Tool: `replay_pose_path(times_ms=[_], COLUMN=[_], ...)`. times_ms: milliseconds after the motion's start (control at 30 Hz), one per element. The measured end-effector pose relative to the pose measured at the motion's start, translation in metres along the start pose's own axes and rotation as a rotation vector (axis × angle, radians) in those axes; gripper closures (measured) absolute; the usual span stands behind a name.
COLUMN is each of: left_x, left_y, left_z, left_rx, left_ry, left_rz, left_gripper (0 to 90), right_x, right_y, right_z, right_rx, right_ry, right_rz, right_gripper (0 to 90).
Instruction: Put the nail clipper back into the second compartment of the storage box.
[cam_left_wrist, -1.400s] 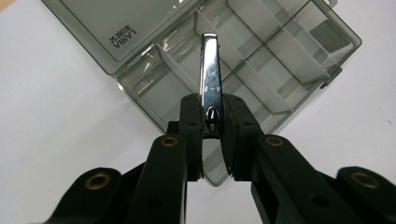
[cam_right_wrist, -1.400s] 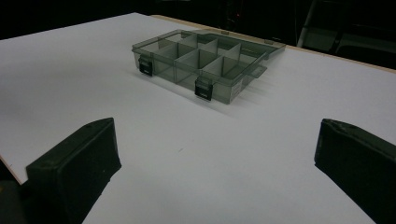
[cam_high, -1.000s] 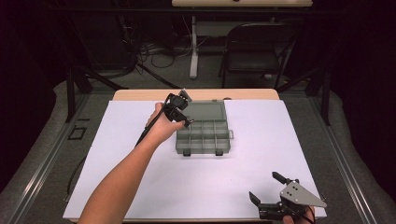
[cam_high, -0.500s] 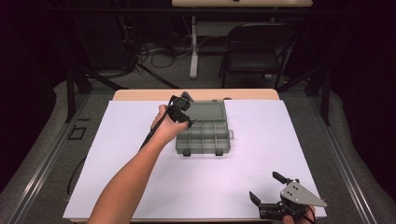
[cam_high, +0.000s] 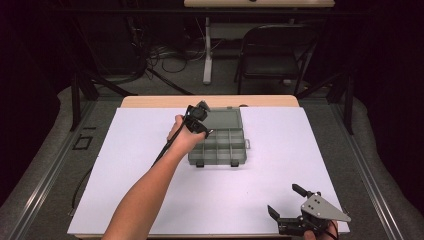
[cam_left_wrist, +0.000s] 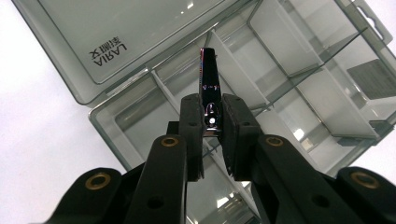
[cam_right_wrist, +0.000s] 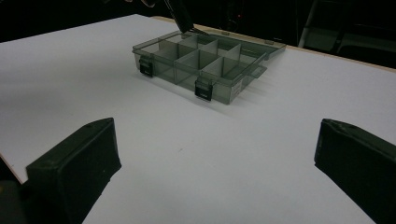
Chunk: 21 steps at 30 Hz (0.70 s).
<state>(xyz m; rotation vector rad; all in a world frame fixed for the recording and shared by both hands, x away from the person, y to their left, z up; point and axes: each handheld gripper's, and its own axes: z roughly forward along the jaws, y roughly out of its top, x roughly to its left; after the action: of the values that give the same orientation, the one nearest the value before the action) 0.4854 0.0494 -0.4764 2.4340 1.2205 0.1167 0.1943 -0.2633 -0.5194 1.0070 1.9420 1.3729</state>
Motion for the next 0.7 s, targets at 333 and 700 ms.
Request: replay_pose_path(times_ms=[333,700], left_x=[-0.001,-0.006], left_y=[0.001,0.001], left_z=[0.009,0.023], left_rx=[0.011,0.033], left_ry=[0.007,-0.002], left_rz=[0.0,0.06], left_gripper=[79.4,78.9], right_x=[-0.001,-0.001], right_y=[0.0,0.0], right_z=[0.0,0.0], right_rx=[-0.001,-0.001], right_ry=[0.002,0.006], right_rz=[0.0,0.0], right_gripper=[0.0,0.0])
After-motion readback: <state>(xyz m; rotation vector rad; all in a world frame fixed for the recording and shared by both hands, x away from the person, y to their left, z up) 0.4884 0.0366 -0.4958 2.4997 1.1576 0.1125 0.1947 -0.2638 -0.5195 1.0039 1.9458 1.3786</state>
